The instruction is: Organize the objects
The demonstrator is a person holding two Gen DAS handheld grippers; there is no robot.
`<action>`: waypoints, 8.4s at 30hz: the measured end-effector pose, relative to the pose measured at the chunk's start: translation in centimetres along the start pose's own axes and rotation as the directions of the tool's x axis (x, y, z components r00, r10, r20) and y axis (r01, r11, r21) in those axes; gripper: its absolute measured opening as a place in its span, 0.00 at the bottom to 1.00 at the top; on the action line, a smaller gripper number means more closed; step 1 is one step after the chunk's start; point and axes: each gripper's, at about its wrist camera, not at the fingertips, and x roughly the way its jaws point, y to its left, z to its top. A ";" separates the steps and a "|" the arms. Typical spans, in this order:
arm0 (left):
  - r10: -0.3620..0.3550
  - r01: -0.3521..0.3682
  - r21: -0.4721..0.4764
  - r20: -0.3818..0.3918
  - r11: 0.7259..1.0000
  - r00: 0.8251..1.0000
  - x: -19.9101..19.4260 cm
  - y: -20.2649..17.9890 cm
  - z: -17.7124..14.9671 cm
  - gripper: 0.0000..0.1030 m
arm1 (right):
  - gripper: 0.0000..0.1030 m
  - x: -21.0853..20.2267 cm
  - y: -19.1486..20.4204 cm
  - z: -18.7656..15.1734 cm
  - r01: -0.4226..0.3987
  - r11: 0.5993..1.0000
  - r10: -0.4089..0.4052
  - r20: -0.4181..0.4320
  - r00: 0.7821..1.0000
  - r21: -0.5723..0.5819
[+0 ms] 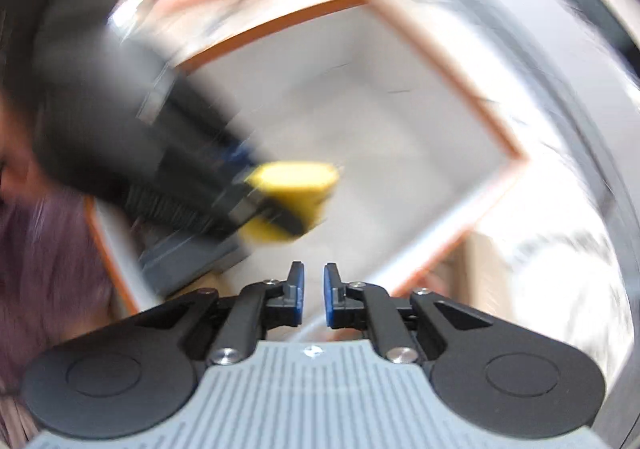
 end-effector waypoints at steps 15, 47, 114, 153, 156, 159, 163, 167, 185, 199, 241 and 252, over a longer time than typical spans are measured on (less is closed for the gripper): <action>0.105 -0.088 0.080 -0.234 0.993 0.967 6.2 -3.6 0.4 0.15 | 0.23 -0.7 -1.6 -8.2 -0.030 0.900 -0.029 0.128 0.991 0.435; 0.161 -0.150 0.072 -0.205 0.986 0.965 6.2 -4.2 0.7 0.14 | 0.23 -2.8 -1.3 -12.0 -0.078 0.865 -0.025 0.198 0.980 0.496; 0.306 -0.159 0.500 -0.227 0.851 0.925 6.1 -3.1 -0.3 0.01 | 0.30 -2.0 0.5 -10.2 -0.046 0.889 -0.034 0.165 0.986 0.456; 0.058 0.113 0.436 -0.361 0.893 0.931 7.0 -2.3 2.0 0.23 | 0.34 -0.9 0.1 -9.2 -0.031 0.889 -0.038 0.141 0.989 0.457; 0.085 0.095 0.415 -0.393 0.905 0.916 7.3 -1.5 2.4 0.25 | 0.34 -0.6 0.0 -9.0 -0.029 0.889 -0.037 0.134 0.990 0.457; 0.088 0.086 0.385 -0.412 0.919 0.907 7.2 -0.7 2.7 0.26 | 0.34 -0.2 0.0 -8.8 -0.020 0.890 -0.042 0.125 0.991 0.456; 0.115 0.051 0.329 -0.466 0.943 0.877 8.3 0.0 2.6 0.38 | 0.34 0.2 -0.1 -8.4 -0.008 0.887 -0.050 0.113 0.992 0.462; 0.090 0.054 0.274 -0.487 0.960 0.869 9.1 0.3 2.1 0.44 | 0.34 0.1 0.0 -8.3 0.004 0.889 -0.061 0.111 0.992 0.457; 0.130 -0.002 0.351 -0.339 0.936 0.932 4.5 -2.8 1.5 0.56 | 0.35 -1.7 0.7 -8.8 0.030 0.889 -0.091 0.113 0.989 0.456; 0.173 -0.084 0.722 -0.051 0.686 0.984 -1.2 -15.8 -1.2 0.56 | 0.37 -6.8 0.3 -16.1 0.056 0.815 -0.170 0.146 0.974 0.576; 0.493 -0.194 0.867 -0.068 0.459 0.867 15.0 -18.4 -0.9 0.67 | 0.63 2.6 -12.0 -25.7 -0.128 0.590 -0.227 0.316 0.921 0.797; 0.385 -0.309 0.389 -0.132 0.868 0.914 13.0 -15.4 1.0 0.67 | 0.62 4.7 -14.3 -23.5 -0.068 0.624 -0.264 0.292 0.920 0.778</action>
